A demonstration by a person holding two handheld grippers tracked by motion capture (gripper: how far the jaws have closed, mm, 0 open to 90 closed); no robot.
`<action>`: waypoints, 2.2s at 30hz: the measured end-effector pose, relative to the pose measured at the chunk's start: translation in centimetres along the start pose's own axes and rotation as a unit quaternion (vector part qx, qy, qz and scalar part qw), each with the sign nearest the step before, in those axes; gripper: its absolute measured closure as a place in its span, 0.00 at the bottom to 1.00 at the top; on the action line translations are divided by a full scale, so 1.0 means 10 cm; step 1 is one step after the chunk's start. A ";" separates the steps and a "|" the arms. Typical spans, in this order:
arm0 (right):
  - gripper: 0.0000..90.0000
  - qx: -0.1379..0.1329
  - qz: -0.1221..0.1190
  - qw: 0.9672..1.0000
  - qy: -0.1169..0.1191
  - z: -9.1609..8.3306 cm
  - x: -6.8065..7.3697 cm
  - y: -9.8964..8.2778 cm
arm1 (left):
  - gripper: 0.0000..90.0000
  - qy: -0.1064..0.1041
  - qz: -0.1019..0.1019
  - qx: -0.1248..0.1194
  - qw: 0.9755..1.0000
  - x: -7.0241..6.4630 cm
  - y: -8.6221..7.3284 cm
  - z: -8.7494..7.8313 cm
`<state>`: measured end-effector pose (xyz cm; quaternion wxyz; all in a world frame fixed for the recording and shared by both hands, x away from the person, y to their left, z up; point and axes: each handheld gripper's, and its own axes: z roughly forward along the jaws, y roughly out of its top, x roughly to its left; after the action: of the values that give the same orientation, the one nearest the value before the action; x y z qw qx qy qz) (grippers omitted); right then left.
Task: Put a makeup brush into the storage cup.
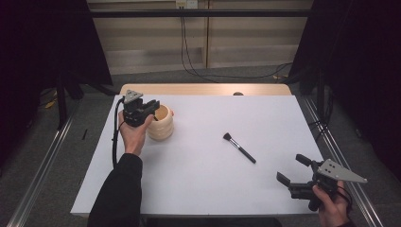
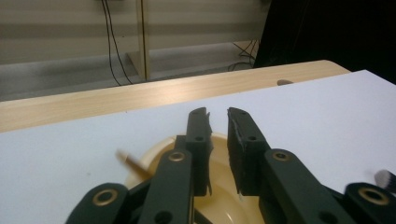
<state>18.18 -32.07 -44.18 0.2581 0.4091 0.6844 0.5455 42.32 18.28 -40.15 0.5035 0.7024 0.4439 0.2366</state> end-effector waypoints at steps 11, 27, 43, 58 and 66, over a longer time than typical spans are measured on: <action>0.00 0.000 0.000 1.000 0.001 0.00 0.00 0.00 | 0.54 -0.010 -0.017 -0.003 1.000 0.01 -0.03 -0.05; 0.00 0.000 -0.001 1.000 0.001 0.00 0.01 0.00 | 0.09 -0.020 -0.028 0.000 0.999 0.05 -0.04 -0.20; 0.00 0.001 -0.002 1.000 0.004 0.00 0.01 0.00 | 0.02 -0.047 -0.010 -0.021 0.999 -0.01 -0.18 -0.44; 0.00 0.001 -0.001 1.000 0.002 0.02 0.01 0.01 | 0.03 -0.036 0.016 -0.030 0.999 -0.13 -0.27 -0.67; 0.00 0.000 0.001 1.000 0.003 0.03 0.01 0.00 | 0.03 -0.008 0.044 -0.022 0.999 -0.25 -0.34 -0.79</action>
<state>18.33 -31.82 -44.20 0.2554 0.4080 0.6849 0.5470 33.59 20.42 -39.94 0.5116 0.7119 0.4034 0.2621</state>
